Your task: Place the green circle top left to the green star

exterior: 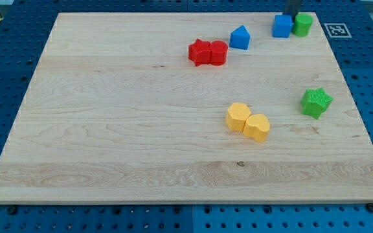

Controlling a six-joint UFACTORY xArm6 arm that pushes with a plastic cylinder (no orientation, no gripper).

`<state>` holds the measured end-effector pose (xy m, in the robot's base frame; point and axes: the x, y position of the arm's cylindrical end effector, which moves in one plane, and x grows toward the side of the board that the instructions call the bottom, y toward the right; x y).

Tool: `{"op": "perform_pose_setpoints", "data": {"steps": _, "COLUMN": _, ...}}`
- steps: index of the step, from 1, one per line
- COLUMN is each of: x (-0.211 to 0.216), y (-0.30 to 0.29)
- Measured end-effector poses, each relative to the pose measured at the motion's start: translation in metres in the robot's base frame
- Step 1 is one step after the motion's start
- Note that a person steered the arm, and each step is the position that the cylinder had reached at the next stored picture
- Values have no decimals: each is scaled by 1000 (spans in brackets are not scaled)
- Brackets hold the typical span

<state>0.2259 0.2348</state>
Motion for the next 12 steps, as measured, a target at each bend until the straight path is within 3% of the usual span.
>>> {"op": "perform_pose_setpoints", "data": {"steps": 2, "x": 34, "y": 9}}
{"op": "perform_pose_setpoints", "data": {"steps": 4, "x": 11, "y": 15}}
{"op": "perform_pose_setpoints", "data": {"steps": 5, "x": 13, "y": 45}}
{"op": "perform_pose_setpoints", "data": {"steps": 7, "x": 33, "y": 46}}
{"op": "perform_pose_setpoints", "data": {"steps": 12, "x": 169, "y": 19}}
